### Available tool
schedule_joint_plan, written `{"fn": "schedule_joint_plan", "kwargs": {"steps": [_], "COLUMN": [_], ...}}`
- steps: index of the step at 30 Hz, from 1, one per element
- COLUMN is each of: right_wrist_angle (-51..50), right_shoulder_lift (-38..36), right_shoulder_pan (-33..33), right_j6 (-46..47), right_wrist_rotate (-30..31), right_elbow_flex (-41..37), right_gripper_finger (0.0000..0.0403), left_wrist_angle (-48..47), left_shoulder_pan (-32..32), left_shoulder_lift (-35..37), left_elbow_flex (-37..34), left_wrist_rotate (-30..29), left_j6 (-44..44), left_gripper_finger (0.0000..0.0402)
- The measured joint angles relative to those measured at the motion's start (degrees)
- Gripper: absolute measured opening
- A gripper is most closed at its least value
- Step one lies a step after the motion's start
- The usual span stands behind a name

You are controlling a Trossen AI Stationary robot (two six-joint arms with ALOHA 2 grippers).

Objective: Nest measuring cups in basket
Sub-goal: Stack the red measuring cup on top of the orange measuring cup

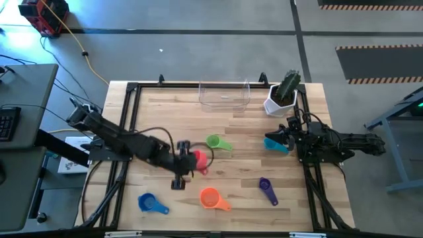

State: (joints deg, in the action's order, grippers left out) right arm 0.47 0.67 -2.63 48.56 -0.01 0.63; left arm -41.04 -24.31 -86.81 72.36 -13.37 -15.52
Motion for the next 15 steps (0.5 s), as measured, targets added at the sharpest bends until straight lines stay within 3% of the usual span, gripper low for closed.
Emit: {"fn": "schedule_joint_plan", "kwargs": {"steps": [4, 15], "right_wrist_angle": [0.0, 0.0], "right_shoulder_lift": [0.1, 0.1], "right_shoulder_pan": [0.0, 0.0], "right_j6": [0.0, 0.0], "right_wrist_rotate": [0.0, 0.0], "right_elbow_flex": [0.0, 0.0], "right_gripper_finger": [0.0000, 0.0000], "left_wrist_angle": [0.0, -8.5], "left_shoulder_pan": [-2.3, -4.0], "left_shoulder_lift": [-4.0, -18.1], "left_elbow_flex": [2.4, 19.1], "left_wrist_rotate": [0.0, 0.9], "left_j6": [-0.6, -0.8], "left_gripper_finger": [0.0007, 0.0007]}}
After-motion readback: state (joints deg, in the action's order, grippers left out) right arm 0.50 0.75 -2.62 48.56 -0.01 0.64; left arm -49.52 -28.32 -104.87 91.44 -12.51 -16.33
